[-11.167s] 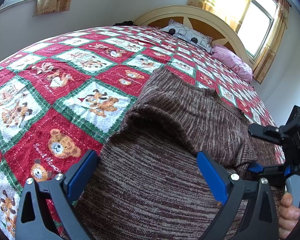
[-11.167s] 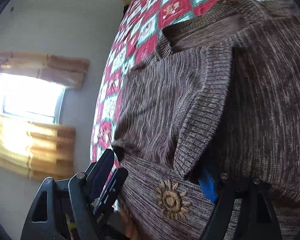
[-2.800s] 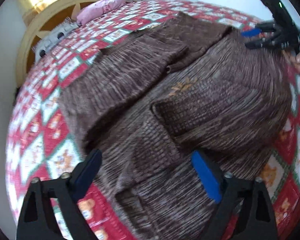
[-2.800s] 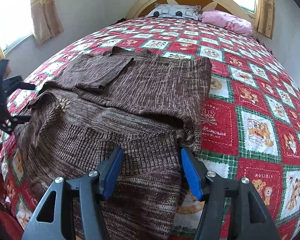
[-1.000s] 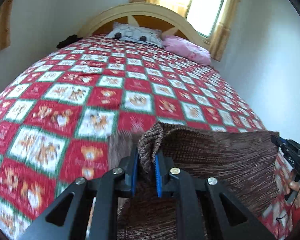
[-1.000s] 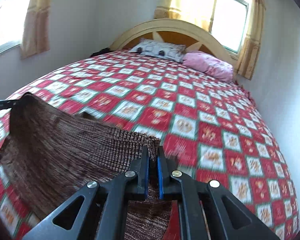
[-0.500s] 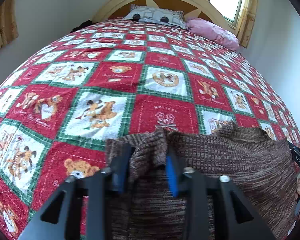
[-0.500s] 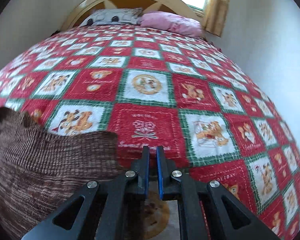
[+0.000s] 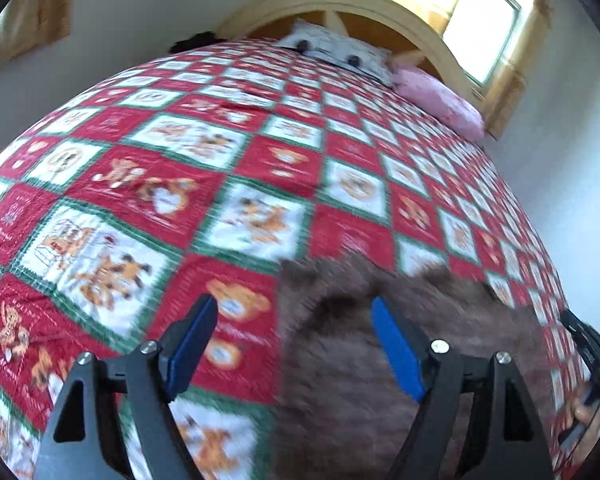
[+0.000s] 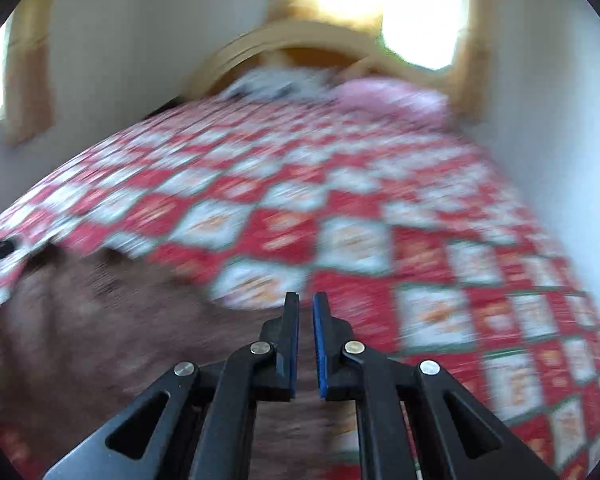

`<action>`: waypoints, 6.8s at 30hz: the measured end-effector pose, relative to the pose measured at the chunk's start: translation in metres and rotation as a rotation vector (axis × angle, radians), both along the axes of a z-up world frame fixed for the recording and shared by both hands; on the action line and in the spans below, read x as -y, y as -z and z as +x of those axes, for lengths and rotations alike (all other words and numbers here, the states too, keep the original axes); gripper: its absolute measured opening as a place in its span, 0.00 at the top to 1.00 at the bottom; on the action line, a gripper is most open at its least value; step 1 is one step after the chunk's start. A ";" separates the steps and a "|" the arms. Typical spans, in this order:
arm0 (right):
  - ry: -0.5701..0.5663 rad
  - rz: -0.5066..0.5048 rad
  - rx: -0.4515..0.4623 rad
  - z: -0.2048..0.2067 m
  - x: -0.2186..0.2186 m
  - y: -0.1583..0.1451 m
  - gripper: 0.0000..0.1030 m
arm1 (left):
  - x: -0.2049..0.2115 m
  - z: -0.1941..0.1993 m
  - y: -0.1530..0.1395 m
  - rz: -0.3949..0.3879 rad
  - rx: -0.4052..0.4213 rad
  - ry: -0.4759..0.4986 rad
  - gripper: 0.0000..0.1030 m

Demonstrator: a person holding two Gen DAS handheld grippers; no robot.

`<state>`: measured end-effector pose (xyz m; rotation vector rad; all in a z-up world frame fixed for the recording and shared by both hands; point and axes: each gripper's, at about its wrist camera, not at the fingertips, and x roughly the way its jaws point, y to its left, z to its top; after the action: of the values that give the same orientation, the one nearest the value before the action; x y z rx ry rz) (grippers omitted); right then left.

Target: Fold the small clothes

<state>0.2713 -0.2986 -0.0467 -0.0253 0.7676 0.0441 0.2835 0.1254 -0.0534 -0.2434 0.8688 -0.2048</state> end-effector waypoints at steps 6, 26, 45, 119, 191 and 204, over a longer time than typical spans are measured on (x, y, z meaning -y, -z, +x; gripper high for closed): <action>-0.066 0.002 -0.170 0.027 -0.056 0.059 0.93 | 0.081 0.006 0.017 0.137 -0.013 0.171 0.20; 0.239 -0.073 -0.102 0.010 0.009 0.050 0.86 | 0.069 -0.023 0.028 0.109 -0.048 0.090 0.10; 0.292 0.103 0.077 -0.073 -0.002 0.002 0.26 | 0.096 -0.034 0.048 0.337 0.015 0.044 0.00; 0.159 0.138 -0.024 -0.082 -0.051 0.063 0.24 | 0.007 -0.130 0.060 -0.294 -0.005 -0.339 0.87; -0.278 -0.106 -0.221 0.101 -0.338 0.076 0.08 | 0.004 -0.136 0.065 -0.372 0.057 -0.322 0.75; -0.322 -0.128 -0.130 0.083 -0.326 0.067 0.53 | 0.004 -0.135 0.064 -0.369 0.060 -0.318 0.78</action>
<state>0.3544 0.0276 -0.1140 -0.2700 0.8896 0.3052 0.1484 0.1214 -0.1178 -0.7107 0.7169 -0.0734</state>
